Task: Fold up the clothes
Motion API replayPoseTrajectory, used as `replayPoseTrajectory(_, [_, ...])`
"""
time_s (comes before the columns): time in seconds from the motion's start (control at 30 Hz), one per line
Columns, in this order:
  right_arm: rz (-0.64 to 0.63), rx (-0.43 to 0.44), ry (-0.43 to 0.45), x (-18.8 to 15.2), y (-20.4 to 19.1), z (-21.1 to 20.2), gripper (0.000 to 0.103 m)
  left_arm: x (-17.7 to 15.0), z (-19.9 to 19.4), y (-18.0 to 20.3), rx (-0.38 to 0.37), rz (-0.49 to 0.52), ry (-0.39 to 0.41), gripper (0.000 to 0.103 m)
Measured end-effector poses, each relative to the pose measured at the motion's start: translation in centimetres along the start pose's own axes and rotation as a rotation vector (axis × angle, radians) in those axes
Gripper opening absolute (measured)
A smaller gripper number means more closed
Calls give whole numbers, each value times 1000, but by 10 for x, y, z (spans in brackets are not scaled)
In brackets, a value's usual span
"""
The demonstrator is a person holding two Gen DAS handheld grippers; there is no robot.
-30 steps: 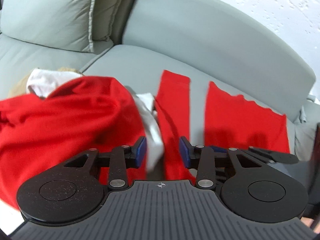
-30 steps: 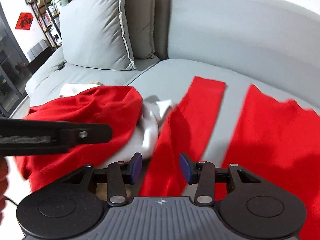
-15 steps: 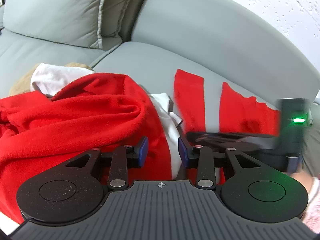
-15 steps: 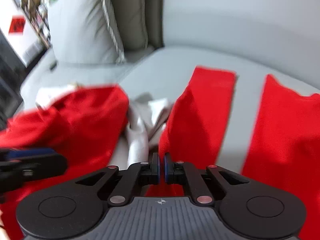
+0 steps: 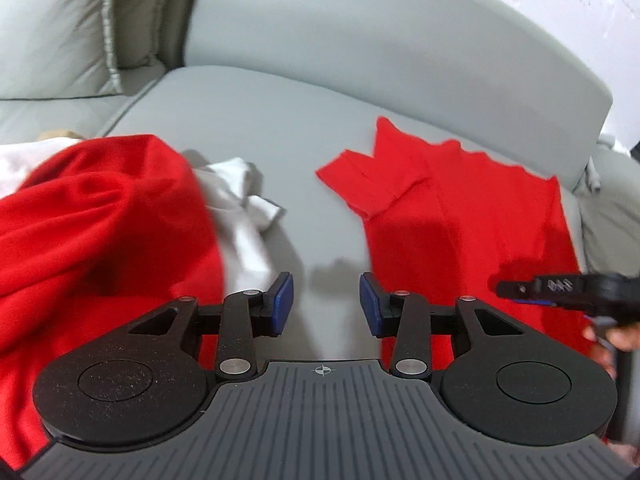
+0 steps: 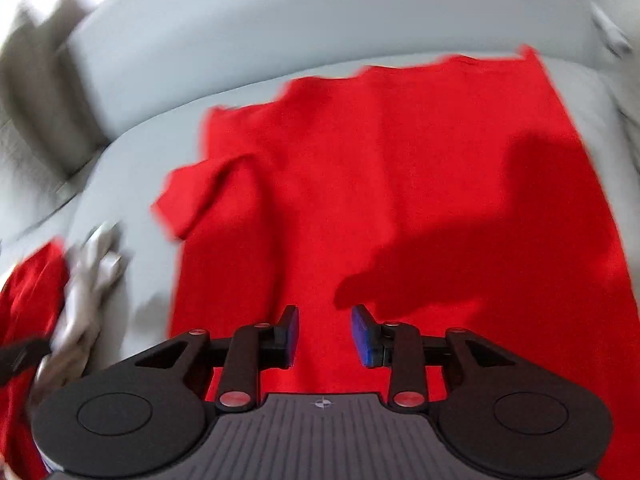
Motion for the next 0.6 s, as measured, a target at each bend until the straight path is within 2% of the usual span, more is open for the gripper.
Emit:
replayPoseTrajectory(0.13, [-254,45,47,6,-45,13,35,0,4,3,29,-39,-9,44])
replayPoseTrajectory(0.17, [-317,57,67,12,-59,22,40,-1,1,-1,27,-63,1,45])
replayPoseTrajectory(0.23, [-351,80,80,30,-77,44,43,-2,-5,-11,27,-95,20,45])
replayPoseTrajectory(0.33, [-347,49,61,48,-88,73,44,-4,-16,-29,21,-137,51,46])
replayPoseTrajectory(0.4, [-331,39,7,58,-92,95,46,-5,-18,-38,17,-165,50,46])
replayPoseTrajectory(0.53, [-153,20,-4,69,-85,119,51,-10,-19,-53,-7,-227,33,46])
replayPoseTrajectory(0.57, [-116,23,0,69,-83,124,48,-12,-19,-54,-13,-231,28,46])
replayPoseTrajectory(0.6, [-83,17,10,69,-82,128,26,-13,-20,-55,-9,-223,26,46])
Point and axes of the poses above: each gripper's, at about its wrist camera, not at the fingertips, and z roughly the way its jaws point, y to its right, x to its top, the point moved 1 cm from there along z, roughly the way its jaws point, and after that the axes turned 9 degrees about x, right-handed, at the moved point
